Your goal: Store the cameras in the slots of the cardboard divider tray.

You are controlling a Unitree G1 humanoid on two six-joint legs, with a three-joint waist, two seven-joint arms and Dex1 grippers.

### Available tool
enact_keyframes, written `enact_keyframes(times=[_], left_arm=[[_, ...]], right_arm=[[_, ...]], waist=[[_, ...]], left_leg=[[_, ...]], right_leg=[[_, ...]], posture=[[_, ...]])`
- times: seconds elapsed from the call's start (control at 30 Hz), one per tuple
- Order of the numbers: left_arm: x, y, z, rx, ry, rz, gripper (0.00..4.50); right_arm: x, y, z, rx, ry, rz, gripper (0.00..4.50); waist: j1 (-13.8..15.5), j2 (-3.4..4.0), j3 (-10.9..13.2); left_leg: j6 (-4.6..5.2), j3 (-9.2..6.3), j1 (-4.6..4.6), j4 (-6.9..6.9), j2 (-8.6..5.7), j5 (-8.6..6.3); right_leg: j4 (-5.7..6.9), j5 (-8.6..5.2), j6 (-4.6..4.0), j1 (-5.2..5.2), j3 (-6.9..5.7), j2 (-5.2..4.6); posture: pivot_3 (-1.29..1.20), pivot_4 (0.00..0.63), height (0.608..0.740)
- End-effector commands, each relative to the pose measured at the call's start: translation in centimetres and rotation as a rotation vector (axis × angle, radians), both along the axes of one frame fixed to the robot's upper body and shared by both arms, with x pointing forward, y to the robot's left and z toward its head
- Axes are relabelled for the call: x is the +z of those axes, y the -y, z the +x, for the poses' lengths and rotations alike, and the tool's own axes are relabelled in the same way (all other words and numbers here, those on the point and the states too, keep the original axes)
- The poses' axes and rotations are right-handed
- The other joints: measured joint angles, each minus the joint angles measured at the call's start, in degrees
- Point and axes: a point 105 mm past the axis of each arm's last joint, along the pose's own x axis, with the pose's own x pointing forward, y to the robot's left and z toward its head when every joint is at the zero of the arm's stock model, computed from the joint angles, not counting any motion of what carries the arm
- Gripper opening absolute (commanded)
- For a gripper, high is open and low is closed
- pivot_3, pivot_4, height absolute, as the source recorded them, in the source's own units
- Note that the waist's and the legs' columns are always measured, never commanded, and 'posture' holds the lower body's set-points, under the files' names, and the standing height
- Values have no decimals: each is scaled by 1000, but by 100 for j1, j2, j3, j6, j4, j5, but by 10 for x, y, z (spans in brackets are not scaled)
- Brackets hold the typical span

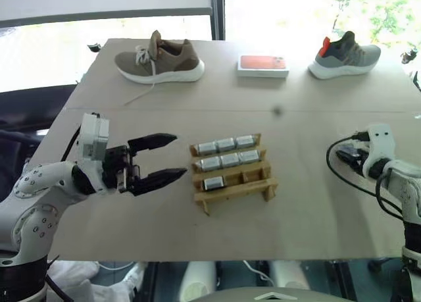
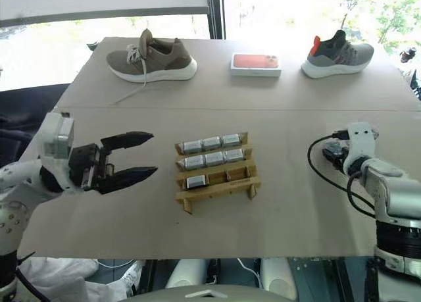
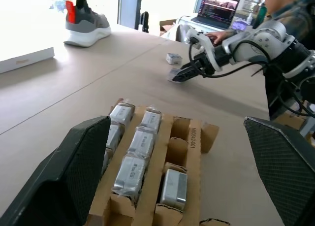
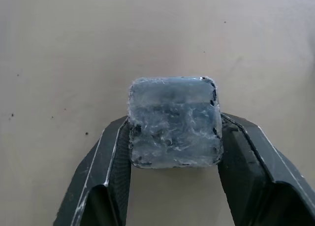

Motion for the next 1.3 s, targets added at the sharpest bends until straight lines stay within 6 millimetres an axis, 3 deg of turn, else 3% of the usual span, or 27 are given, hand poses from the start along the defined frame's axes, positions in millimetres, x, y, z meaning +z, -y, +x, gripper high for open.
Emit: enact_keyframes(times=[0.03, 0.1, 0.23, 0.3, 0.5, 0.67, 0.73, 0.8, 0.97, 1.0, 1.07, 1.23, 1.3], left_arm=[[5, 17, 3, 20, -257, -21, 4500], [7, 32, 6, -18, -364, -61, 4500], [7, 61, 23, -25, -433, -123, 4500], [9, 69, 30, -21, -472, -159, 4500], [11, 75, 41, -5, -485, -159, 4500], [12, 76, 41, -17, -490, -156, 4500], [10, 76, 42, -17, -493, -151, 4096], [9, 78, 42, -25, -495, -149, 3393], [9, 83, 43, -52, -498, -150, 1001], [9, 83, 43, -56, -497, -148, 732], [10, 84, 44, -64, -494, -147, 736], [14, 86, 48, -90, -454, -125, 736], [15, 89, 49, -117, -426, -76, 736]], right_arm=[[70, -74, -14, 506, 344, -309, 1891], [85, -114, -29, 750, 443, -422, 1891], [101, -171, -39, 1009, 592, -516, 1891], [102, -191, -42, 1096, 638, -552, 1891], [108, -219, -48, 1186, 702, -523, 1891], [112, -227, -49, 1197, 724, -501, 1891], [114, -228, -50, 1197, 731, -494, 1891], [115, -229, -51, 1198, 737, -482, 1891], [117, -235, -58, 1226, 734, -440, 1891], [117, -235, -59, 1229, 728, -426, 1891], [117, -235, -60, 1234, 717, -404, 1891], [118, -225, -58, 1168, 668, -317, 4348], [114, -205, -53, 1062, 624, -296, 4500]], waist=[[-20, 0, 9], [-80, -1, 9], [-81, -16, 13], [-62, -27, 16], [-14, -28, 17], [-5, -28, 17], [-5, -28, 17], [-4, -28, 17], [-5, -28, 17], [-5, -28, 17], [-5, -28, 17], [3, -28, 17], [65, -29, 16]], left_leg=[[0, 1, 1, 0, 0, 0], [0, -3, 4, 1, 4, 0], [-4, 0, 32, 4, 5, 2], [-11, -4, 32, 7, 3, 6], [-14, -23, 0, 11, -8, 8], [-19, -30, 2, 12, -8, 11], [-25, -31, 4, 14, -8, 15], [-32, -34, 6, 14, -8, 19], [-37, -37, 6, 14, -8, 22], [-37, -37, 6, 14, -8, 22], [-37, -37, 6, 13, -9, 22], [-37, -40, 5, 13, -9, 22], [-37, -41, 3, 13, -11, 22]], right_leg=[[1, -1, 1, -1, 3, -1], [4, -1, 4, 0, 3, 0], [6, -1, 4, 25, 4, 6], [7, 0, 2, 29, 0, 6], [-5, 0, 0, 18, -47, -11], [-2, 0, 0, 21, -58, -11], [2, 0, 0, 22, -58, -11], [5, 0, 0, 23, -58, -8], [8, 0, 0, 24, -59, -7], [8, 0, 0, 23, -59, -7], [7, 0, -1, 23, -60, -8], [7, 1, -1, 23, -63, -7], [7, 0, -1, 24, -66, -6]], posture=[[0, 150, 740], [0, 150, 740], [0, 150, 740], [0, 150, 740], [0, 150, 740], [0, 150, 740], [0, 150, 740], [0, 150, 740], [0, 150, 740], [0, 150, 740], [0, 150, 740], [0, 150, 740], [0, 150, 740]])
